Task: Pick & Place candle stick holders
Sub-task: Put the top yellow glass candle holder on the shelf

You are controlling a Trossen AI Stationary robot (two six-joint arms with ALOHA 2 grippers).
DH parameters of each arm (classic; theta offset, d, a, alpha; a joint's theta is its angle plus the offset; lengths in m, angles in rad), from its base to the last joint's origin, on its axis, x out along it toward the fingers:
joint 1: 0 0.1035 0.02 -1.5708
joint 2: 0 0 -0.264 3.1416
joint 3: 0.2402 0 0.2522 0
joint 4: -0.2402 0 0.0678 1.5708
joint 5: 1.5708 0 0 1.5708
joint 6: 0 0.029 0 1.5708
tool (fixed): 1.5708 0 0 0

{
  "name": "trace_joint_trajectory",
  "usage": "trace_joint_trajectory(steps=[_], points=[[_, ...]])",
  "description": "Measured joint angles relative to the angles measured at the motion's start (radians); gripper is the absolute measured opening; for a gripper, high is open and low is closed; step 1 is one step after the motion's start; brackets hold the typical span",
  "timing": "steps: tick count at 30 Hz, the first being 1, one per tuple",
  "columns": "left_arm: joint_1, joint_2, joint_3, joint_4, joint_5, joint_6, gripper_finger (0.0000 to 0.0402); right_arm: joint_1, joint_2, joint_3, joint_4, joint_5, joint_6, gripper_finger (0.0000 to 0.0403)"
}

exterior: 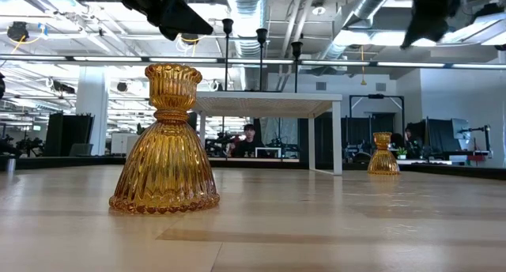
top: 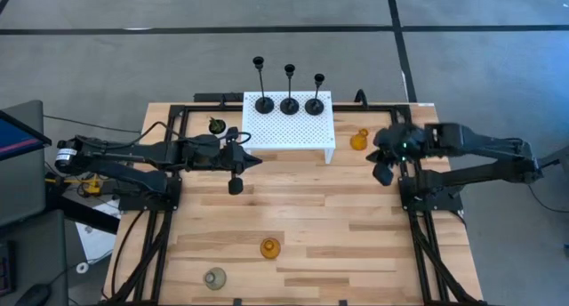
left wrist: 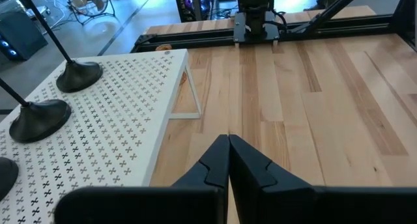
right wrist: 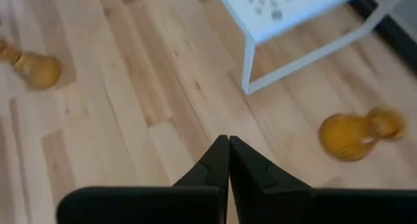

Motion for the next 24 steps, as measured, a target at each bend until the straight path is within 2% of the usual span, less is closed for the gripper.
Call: trace_joint_trajectory(steps=[6, 12, 19, 24], points=[[0.000, 0.000, 0.000, 0.000, 0.000, 0.000, 0.0008, 0.101, -0.137, -0.315, 0.260, 0.079, 0.251, 0.0001], [0.000, 0.000, 0.000, 0.000, 0.000, 0.000, 0.0008, 0.208, -0.165, -0.534, 0.443, 0.242, 0.420, 0.0000], [0.000, 0.000, 0.000, 0.000, 0.000, 0.000, 0.0008, 0.327, -0.162, -0.668, 0.586, 0.525, 0.593, 0.0000], [0.000, 0.000, 0.000, 0.000, 0.000, 0.000, 0.0008, 0.384, -0.153, -0.685, 0.608, 0.732, 0.631, 0.0000]])
